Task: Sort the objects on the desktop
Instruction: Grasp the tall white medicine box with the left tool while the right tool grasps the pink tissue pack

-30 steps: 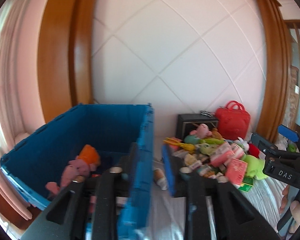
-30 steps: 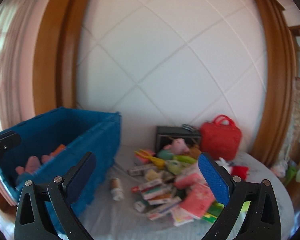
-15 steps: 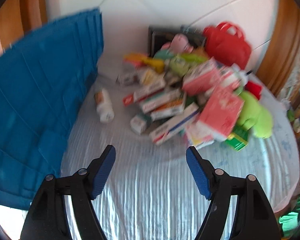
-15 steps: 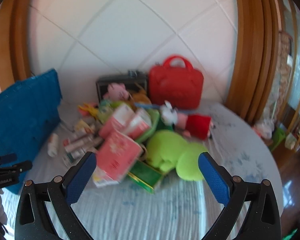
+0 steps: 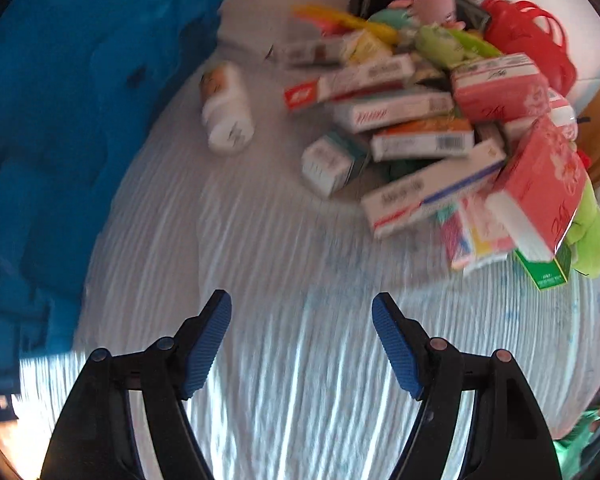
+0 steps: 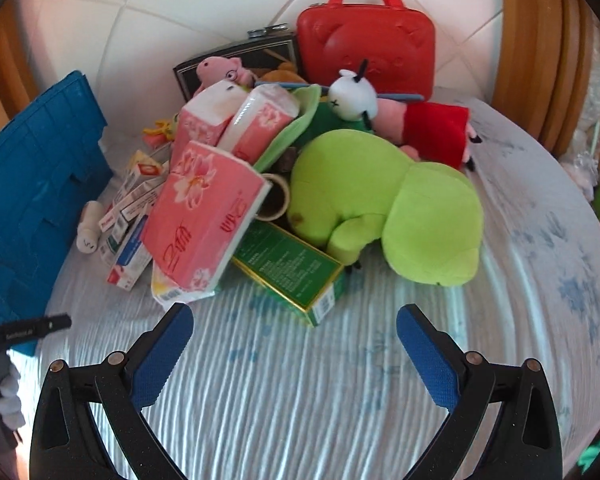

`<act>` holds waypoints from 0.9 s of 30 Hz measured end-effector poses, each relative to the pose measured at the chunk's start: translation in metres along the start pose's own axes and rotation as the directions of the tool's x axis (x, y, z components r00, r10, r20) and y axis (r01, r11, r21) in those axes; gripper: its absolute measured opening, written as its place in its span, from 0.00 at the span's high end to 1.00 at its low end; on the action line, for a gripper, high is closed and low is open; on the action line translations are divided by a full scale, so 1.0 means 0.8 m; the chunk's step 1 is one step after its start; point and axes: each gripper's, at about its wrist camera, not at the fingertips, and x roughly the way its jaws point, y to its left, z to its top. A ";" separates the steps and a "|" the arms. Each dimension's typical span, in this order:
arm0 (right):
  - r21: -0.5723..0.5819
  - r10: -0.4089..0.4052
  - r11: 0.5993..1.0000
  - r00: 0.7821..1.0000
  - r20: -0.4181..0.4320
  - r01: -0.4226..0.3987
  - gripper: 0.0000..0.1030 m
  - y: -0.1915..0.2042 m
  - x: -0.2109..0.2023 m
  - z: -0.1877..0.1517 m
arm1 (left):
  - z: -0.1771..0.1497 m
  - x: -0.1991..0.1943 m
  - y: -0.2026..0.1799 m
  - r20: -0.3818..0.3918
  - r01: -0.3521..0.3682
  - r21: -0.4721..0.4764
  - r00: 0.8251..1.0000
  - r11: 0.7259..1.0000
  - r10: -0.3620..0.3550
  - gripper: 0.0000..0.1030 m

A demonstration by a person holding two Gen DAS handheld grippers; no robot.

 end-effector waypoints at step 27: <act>0.193 -0.159 0.966 0.985 -0.073 0.170 0.00 0.115 0.110 0.075 | 0.075 0.105 -0.110 -0.033 0.225 0.446 0.971 0.866 -0.235 0.71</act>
